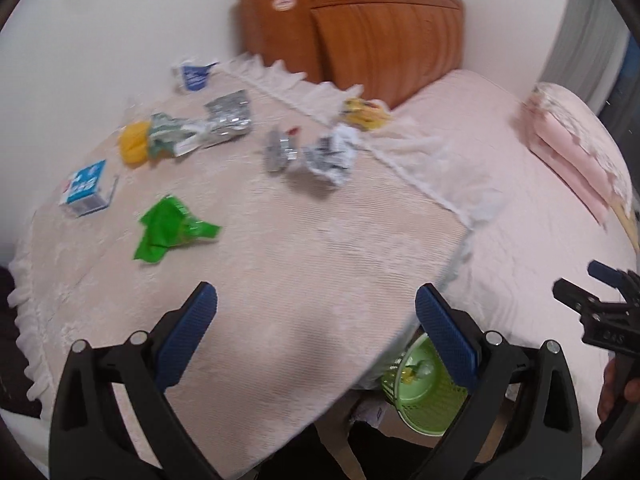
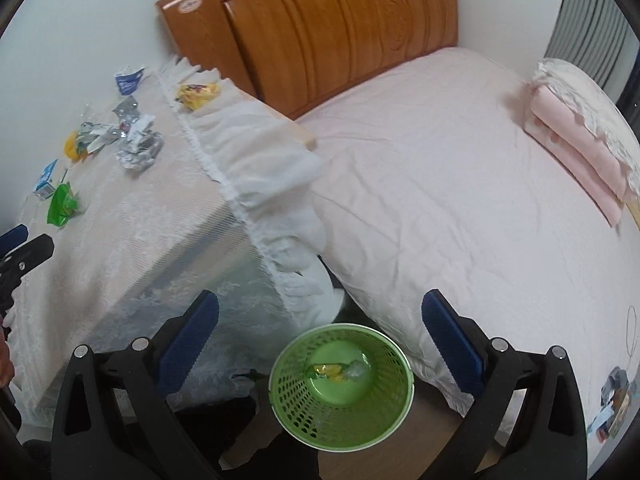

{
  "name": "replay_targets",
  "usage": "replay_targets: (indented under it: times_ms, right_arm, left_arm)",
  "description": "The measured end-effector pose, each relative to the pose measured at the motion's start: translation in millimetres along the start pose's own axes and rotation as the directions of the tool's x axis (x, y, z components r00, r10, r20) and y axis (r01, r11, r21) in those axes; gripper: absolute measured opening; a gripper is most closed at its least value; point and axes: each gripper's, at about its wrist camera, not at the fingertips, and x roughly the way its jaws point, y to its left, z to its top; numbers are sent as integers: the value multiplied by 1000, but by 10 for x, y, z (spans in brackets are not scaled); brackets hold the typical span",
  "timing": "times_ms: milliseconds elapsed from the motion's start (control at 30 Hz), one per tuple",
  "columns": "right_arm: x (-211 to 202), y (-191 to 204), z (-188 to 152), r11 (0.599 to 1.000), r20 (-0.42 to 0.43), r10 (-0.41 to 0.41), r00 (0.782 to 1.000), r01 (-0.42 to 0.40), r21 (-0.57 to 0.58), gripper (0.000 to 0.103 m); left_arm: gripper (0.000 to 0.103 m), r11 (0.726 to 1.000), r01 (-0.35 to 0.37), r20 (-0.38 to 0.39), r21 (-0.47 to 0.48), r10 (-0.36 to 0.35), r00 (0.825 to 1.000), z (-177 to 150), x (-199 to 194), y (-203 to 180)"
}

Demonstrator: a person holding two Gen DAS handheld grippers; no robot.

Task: Collect trash
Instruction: 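Return both tools to the bed and reach for the green wrapper, then grasp the green wrapper with the left tool while the right tool grasps crumpled paper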

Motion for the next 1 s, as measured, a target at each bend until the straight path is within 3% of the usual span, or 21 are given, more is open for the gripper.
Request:
replay_targets:
  times_ms: [200, 500, 633, 800, 867, 1000]
  right_arm:
    - [108, 664, 310, 995, 11, 100, 995, -100, -22, 101]
    - [382, 1410, 747, 990, 5, 117, 993, -116, -77, 101]
    - [576, 1616, 943, 990, -1, 109, 994, -109, -87, 101]
    - [885, 1830, 1187, 993, -16, 81, 997, -82, -82, 101]
    - [995, 1883, 1254, 995, -26, 72, 997, -74, -68, 101]
    - [1178, 1975, 1322, 998, -45, 35, 998, -37, -44, 100]
  left_arm:
    - [95, 968, -50, -14, -244, 48, 999, 150, 234, 788]
    - [95, 926, -143, -152, -350, 95, 984, 474, 976, 1128]
    - [94, 918, -156, -173, -366, 98, 980, 490, 1147, 1185]
    - [50, 913, -89, -186, -399, 15, 982, 418, 1251, 1284]
    - [44, 918, -81, -165, -389, 17, 986, 404, 1220, 1310]
    - [43, 922, -49, -127, -383, 0, 992, 384, 1138, 1410]
